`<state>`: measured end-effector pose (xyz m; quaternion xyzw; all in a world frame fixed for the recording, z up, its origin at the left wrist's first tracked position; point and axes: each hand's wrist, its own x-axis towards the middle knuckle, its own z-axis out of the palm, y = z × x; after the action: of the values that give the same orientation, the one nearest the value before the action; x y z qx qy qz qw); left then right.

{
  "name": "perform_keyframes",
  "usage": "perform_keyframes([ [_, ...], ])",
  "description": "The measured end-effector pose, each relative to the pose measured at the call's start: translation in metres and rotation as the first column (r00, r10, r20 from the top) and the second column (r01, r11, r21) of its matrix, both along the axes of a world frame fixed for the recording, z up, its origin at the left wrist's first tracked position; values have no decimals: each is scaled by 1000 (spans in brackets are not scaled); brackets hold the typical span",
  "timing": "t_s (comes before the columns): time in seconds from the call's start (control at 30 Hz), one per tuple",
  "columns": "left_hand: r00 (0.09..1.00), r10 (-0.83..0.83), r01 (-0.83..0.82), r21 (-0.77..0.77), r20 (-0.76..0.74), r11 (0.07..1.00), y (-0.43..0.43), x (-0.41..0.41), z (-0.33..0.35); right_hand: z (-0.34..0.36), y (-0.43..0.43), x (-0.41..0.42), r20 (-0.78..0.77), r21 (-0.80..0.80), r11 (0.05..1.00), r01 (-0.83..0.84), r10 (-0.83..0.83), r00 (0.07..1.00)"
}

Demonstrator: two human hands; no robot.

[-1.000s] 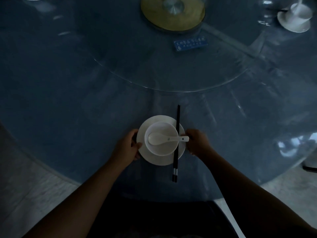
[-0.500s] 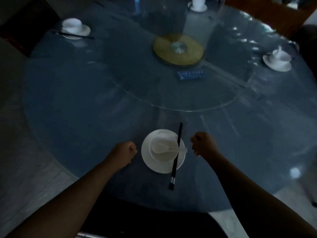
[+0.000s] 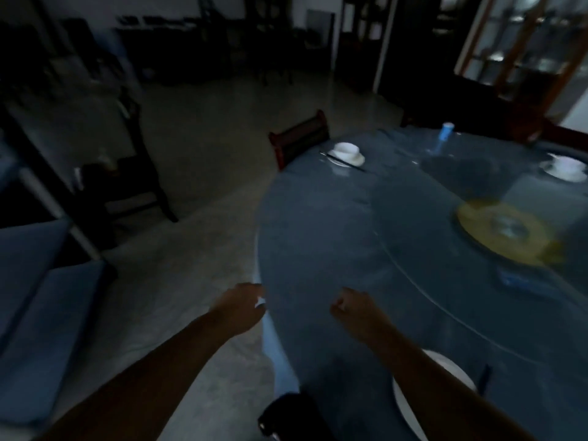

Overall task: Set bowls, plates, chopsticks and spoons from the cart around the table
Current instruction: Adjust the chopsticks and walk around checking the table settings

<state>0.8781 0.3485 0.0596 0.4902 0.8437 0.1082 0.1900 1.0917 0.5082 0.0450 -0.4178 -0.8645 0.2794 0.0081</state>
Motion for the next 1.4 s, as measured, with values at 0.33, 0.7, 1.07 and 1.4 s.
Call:
perform_keyframes([
  [0.33,994,100,-105,-95,-52,990,-54,-260,-31,-32,-24,-304,-3,50,978,-203,203,979],
  [0.7,996,-17,6,-141,-82,990,16,-485,-18,-26,22,-519,75,-18,987,-161,162,984],
  [1.07,981,-175,161,-147,-88,976,247,-673,-28,-42,226,-694,9,-87,995,-54,55,998],
  [1.4,924,-375,373,-45,-69,927,492,-784,-15,-10,425,-768,-2,-12,982,190,-190,982],
])
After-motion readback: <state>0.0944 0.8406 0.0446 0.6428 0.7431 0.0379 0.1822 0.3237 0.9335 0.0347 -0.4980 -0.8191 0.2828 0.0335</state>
